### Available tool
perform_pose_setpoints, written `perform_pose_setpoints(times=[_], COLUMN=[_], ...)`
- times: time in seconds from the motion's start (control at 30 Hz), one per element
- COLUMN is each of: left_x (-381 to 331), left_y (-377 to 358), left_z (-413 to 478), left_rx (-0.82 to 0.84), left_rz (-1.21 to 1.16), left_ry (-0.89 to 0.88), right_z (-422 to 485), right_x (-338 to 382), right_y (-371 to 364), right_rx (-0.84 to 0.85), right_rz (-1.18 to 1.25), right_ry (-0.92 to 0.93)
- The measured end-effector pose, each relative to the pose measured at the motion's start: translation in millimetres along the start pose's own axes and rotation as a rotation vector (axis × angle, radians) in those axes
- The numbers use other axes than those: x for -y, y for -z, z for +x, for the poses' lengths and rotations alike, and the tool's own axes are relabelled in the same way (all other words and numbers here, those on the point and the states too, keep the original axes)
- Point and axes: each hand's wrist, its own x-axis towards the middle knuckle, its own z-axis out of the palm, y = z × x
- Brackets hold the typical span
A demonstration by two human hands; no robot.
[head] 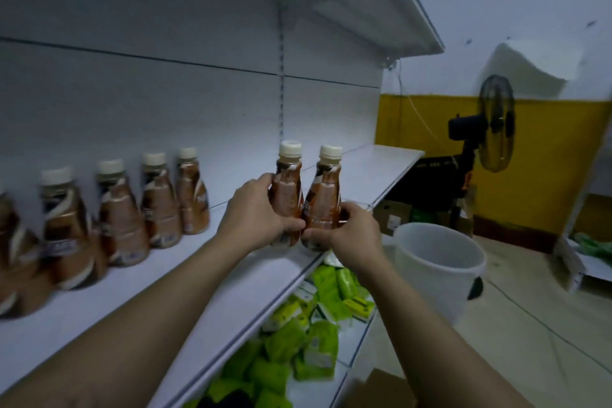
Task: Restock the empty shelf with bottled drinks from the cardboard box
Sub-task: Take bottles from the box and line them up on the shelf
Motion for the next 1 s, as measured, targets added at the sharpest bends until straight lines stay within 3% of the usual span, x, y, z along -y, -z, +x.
perform_pose_setpoints(times=[0.33, 0.53, 0.7, 0.9, 1.0], left_x=[60.3, 77.5, 84.8, 85.3, 76.4], left_y=[7.2, 5.8, -1.3, -12.6, -3.9], left_z=[21.4, 57.0, 82.7, 92.3, 98.8], left_rx=[-0.025, 0.008, -0.009, -0.076, -0.202], left_rz=[0.057, 0.153, 0.298, 0.574, 0.777], left_ry=[0.19, 0.238, 0.271, 0.189, 0.029], right_z=[21.3, 57.6, 91.4, 130.6, 140.7], right_x=[-8.2, -8.0, -12.1, -0.9, 4.0], right_y=[-83.4, -104.2, -132.1, -158.7, -170.9], right_rx=[0.023, 0.121, 0.096, 0.164, 0.17], right_rz=[0.028, -0.109, -0.205, -0.282, -0.286], right_ry=[0.039, 0.046, 0.047, 0.037, 0.013])
